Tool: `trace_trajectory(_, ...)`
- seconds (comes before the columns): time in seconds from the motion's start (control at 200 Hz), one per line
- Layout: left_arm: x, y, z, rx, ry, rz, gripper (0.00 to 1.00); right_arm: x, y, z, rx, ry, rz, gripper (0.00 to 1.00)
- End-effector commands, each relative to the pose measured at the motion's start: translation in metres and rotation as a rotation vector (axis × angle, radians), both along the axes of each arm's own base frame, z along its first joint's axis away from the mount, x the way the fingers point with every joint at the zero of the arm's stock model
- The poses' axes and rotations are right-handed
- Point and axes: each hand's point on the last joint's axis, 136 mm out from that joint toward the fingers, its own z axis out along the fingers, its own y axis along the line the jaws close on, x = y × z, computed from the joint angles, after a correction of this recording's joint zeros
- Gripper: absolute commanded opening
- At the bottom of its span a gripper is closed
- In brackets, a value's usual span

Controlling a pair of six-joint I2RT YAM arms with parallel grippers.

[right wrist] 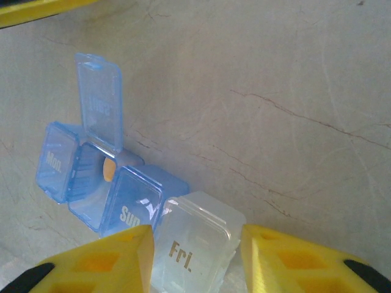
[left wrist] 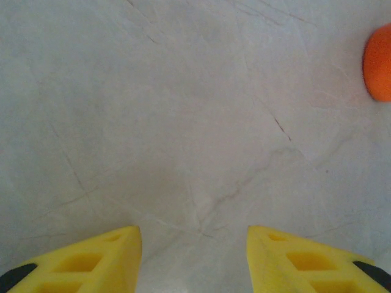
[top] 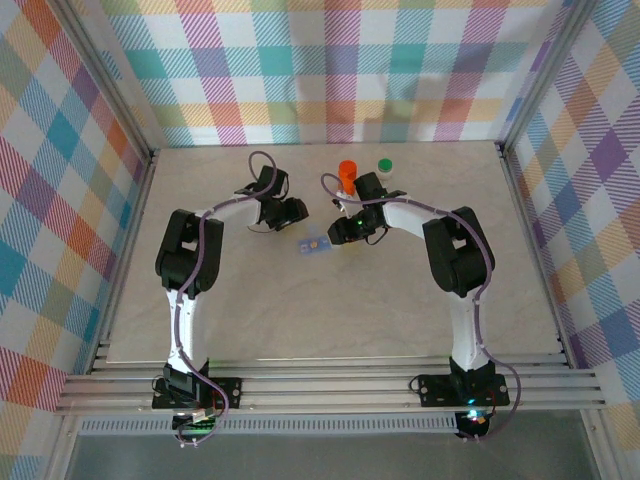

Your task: Sort the pills into containers

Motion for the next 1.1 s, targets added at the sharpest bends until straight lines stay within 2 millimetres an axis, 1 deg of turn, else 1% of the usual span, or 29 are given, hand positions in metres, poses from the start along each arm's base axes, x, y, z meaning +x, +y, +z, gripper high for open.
trace_trajectory(0.0,-0.018,-0.008,-0.008,-0.006,0.059,-0.055,0.48,-0.002,-0.001,-0.009,-0.013,0.025,0.018,0.42)
trace_trajectory(0.11,-0.026,-0.021,-0.006,-0.053,0.063,-0.111,0.48,0.001,-0.005,-0.012,-0.020,0.029,-0.004,0.42)
trace_trajectory(0.2,-0.031,-0.022,-0.002,-0.064,0.075,-0.123,0.47,0.003,-0.007,-0.013,-0.025,0.031,-0.018,0.42)
trace_trajectory(0.595,-0.044,-0.042,0.036,-0.155,0.041,-0.180,0.40,0.005,-0.014,-0.019,-0.037,0.045,-0.065,0.42)
trace_trajectory(0.66,-0.047,-0.044,0.039,-0.162,0.039,-0.189,0.37,0.006,-0.015,-0.020,-0.039,0.049,-0.073,0.42)
trace_trajectory(0.87,-0.058,-0.054,0.045,-0.192,0.042,-0.220,0.36,0.006,-0.016,-0.021,-0.040,0.056,-0.083,0.42)
trace_trajectory(1.095,-0.072,-0.057,0.050,-0.192,0.038,-0.238,0.36,0.004,-0.017,-0.023,-0.046,0.063,-0.087,0.42)
